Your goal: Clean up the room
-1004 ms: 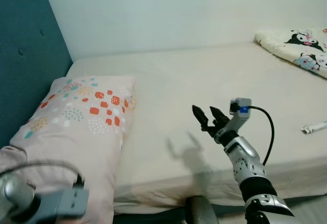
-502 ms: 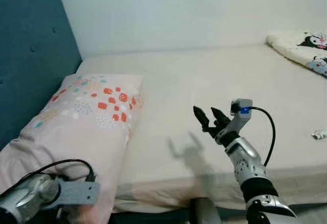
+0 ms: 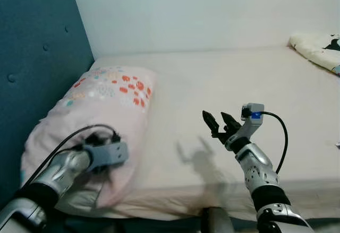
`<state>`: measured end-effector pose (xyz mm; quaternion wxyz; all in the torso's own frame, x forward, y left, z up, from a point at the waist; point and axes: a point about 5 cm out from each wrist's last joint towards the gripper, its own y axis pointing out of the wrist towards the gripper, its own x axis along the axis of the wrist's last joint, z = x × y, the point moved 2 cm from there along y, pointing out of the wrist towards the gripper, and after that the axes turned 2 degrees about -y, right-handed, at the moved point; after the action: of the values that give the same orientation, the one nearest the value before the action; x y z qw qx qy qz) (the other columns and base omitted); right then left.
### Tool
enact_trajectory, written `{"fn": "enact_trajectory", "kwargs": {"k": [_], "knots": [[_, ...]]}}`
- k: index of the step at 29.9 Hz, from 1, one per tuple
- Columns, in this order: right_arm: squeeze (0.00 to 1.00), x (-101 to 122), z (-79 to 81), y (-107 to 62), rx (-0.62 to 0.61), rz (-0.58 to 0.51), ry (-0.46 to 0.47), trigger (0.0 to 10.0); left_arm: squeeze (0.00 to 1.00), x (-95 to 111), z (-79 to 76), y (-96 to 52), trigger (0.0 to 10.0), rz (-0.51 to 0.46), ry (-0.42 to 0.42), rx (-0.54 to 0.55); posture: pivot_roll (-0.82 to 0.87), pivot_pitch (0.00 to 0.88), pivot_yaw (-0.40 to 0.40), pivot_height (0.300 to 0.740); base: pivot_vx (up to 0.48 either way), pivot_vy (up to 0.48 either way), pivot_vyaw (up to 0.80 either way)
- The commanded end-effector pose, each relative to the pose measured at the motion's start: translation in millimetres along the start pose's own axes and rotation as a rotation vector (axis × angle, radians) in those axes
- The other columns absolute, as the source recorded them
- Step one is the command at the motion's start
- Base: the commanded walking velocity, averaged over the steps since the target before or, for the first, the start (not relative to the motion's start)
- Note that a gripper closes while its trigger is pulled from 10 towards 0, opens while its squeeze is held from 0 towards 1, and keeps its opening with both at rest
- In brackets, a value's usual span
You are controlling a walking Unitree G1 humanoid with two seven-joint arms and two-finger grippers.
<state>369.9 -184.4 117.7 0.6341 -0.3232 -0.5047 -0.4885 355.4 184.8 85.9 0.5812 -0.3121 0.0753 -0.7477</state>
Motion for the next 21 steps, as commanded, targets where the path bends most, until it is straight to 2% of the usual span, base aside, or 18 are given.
{"fn": "enact_trajectory", "kwargs": {"k": [1, 4, 6, 9, 11, 12, 13, 14, 16, 19, 21], "knots": [[0.00, -2, -0.3, -1.3, -0.007, 0.006, 0.007, 10.0, 0.00, -3, 5.7, 0.8, 10.0, 0.009, -0.012, 0.039, -0.06, 0.000, 0.011, 0.487, 0.000, 0.000, 0.00], [0.00, -3, 0.2, -1.3, -0.008, 0.006, 0.008, 10.0, 0.00, -6, 0.9, 3.3, 10.0, 0.022, -0.002, 0.029, -0.06, 0.000, 0.011, 0.487, 0.000, 0.000, 0.00], [0.00, -4, 1.1, -1.7, -0.007, 0.010, 0.007, 10.0, 0.00, -14, -13.2, 2.8, 10.0, 0.052, 0.004, -0.046, -0.06, 0.000, 0.010, 0.487, 0.000, 0.000, 0.00], [0.00, -5, 1.5, -1.9, -0.006, 0.012, 0.006, 10.0, 0.00, -19, -21.3, 1.1, 10.0, 0.072, 0.001, -0.092, -0.06, 0.000, 0.010, 0.487, 0.000, 0.000, 0.00], [0.00, -6, 1.8, -2.9, -0.007, 0.018, 0.006, 10.0, 0.00, -45, -37.7, -8.9, 10.0, 0.169, 0.016, -0.214, -0.06, 0.000, 0.007, 0.487, 0.000, 0.000, 0.00], [0.00, -6, 1.8, -2.9, -0.007, 0.018, 0.006, 10.0, 0.00, -45, -37.7, -8.9, 10.0, 0.169, 0.016, -0.214, -0.06, 0.000, 0.007, 0.487, 0.000, 0.000, 0.00], [0.00, -7, 1.8, -3.3, -0.007, 0.021, 0.007, 10.0, 0.00, -54, -43.4, -14.0, 10.0, 0.200, 0.024, -0.265, -0.06, 0.000, 0.007, 0.487, 0.000, 0.000, 0.00], [0.00, -7, 1.8, -3.3, -0.007, 0.021, 0.007, 10.0, 0.00, -54, -43.4, -14.0, 10.0, 0.200, 0.024, -0.265, -0.06, 0.000, 0.007, 0.487, 0.000, 0.000, 0.00], [0.00, -8, 1.3, -3.9, -0.008, 0.026, 0.011, 10.0, 0.00, -80, -36.0, -35.5, 10.0, 0.290, 0.034, -0.340, -0.05, 0.000, 0.005, 0.487, 0.000, 0.000, 0.00], [0.00, -8, 1.0, -4.1, -0.008, 0.027, 0.013, 10.0, 0.00, -87, -30.8, -42.3, 10.0, 0.313, 0.039, -0.353, -0.05, 0.000, 0.005, 0.487, 0.000, 0.000, 0.00], [0.00, -7, -0.5, -4.0, -0.012, 0.026, 0.016, 10.0, 0.00, -100, -11.4, -61.1, 10.0, 0.359, 0.054, -0.385, -0.05, 0.000, 0.001, 0.487, 0.000, 0.000, 0.00]]}}
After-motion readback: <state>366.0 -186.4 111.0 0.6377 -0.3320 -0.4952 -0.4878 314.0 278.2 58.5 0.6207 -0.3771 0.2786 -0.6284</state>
